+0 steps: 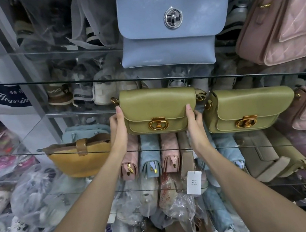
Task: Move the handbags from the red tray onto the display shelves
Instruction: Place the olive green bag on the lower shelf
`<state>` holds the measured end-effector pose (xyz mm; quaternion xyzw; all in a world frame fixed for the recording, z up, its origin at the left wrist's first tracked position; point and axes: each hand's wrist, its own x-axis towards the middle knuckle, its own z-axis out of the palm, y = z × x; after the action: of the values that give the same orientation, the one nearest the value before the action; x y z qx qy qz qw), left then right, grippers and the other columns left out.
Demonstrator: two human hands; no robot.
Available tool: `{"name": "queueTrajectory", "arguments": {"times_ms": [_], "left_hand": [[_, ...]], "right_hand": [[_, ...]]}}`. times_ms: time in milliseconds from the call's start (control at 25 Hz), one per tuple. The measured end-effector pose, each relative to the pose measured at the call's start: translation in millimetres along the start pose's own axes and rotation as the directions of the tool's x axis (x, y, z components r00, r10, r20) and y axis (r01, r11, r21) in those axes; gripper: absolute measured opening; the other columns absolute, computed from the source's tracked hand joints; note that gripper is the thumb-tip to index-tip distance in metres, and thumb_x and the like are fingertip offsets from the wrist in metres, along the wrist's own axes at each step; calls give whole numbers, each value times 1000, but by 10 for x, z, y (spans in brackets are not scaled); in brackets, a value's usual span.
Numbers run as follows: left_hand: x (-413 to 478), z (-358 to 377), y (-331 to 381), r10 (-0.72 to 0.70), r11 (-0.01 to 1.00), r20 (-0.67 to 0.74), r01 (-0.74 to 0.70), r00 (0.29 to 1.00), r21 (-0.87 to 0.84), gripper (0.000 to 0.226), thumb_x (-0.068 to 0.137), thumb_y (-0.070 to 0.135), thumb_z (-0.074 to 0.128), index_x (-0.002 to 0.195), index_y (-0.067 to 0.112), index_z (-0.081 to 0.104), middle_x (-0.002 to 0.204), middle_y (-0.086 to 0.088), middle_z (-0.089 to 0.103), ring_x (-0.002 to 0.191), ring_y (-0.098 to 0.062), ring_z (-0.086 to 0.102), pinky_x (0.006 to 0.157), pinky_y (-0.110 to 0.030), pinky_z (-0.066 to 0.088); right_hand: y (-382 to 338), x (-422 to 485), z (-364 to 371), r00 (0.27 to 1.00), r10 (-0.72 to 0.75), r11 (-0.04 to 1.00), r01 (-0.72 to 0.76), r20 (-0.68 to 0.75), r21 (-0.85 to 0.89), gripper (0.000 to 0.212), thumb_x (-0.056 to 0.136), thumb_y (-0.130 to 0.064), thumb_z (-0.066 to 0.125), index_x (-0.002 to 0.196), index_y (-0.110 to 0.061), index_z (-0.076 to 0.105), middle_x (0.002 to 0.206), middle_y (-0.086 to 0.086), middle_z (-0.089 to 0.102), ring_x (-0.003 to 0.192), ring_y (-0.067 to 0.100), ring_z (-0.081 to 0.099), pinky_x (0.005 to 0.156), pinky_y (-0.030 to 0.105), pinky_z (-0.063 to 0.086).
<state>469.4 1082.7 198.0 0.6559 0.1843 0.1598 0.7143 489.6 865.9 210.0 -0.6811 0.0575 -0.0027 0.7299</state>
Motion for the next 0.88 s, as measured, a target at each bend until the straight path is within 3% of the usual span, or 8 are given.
{"name": "queueTrajectory", "arguments": {"times_ms": [280,400,480,640,720,800,880], "left_hand": [[-5,8,55,-12,1000,-8,12,1000,5,65,64,100,35,102,48,47,118,15,59,124,-18,55,113,-52,39],[-16,57,71,11,1000,-12,-11,1000,-8,56,83,87,34,113,41,47,121,12,57,124,-16,52,115,-50,36],[-7,88,53,16,1000,-33,-15,999,11,48,95,75,31,119,36,43,124,9,54,122,-16,49,114,-45,35],[-49,46,76,7,999,-35,-8,999,-38,45,95,73,38,117,34,45,125,6,56,120,-15,51,111,-40,37],[-151,43,100,33,999,-119,-37,992,-30,39,97,64,48,113,28,49,122,2,60,115,-16,55,106,-37,41],[-305,63,170,155,988,-284,-145,946,57,29,99,48,54,108,21,49,112,0,60,107,-19,56,98,-37,44],[-540,160,328,294,956,-339,-267,894,123,23,98,40,54,104,19,47,98,4,56,99,-21,56,90,-39,45]], "right_hand": [[6,-15,-9,1000,-2,1000,2,-23,0,117,57,-97,53,150,-29,35,147,-7,52,134,13,49,121,42,33],[21,-5,-17,999,37,999,-37,-13,-9,120,49,-103,54,147,-37,35,147,-11,52,136,13,49,122,44,31],[9,-15,-14,998,54,998,-54,-10,-26,121,52,-101,53,149,-32,35,147,-9,52,135,13,49,121,43,32],[-19,-136,-110,996,87,985,-84,11,-149,86,89,-72,55,153,-19,33,148,0,52,134,18,50,120,43,35],[-50,-198,-229,992,117,966,-104,41,-238,72,98,-55,56,153,-15,32,135,-1,55,126,17,53,117,41,38],[-144,-273,-369,989,129,956,-106,68,-273,65,99,-49,57,150,-15,35,117,-2,57,108,15,57,112,38,42],[-300,-410,-560,992,108,959,-84,71,-272,56,100,-46,58,145,-17,42,125,2,61,109,18,61,108,42,48]]}}
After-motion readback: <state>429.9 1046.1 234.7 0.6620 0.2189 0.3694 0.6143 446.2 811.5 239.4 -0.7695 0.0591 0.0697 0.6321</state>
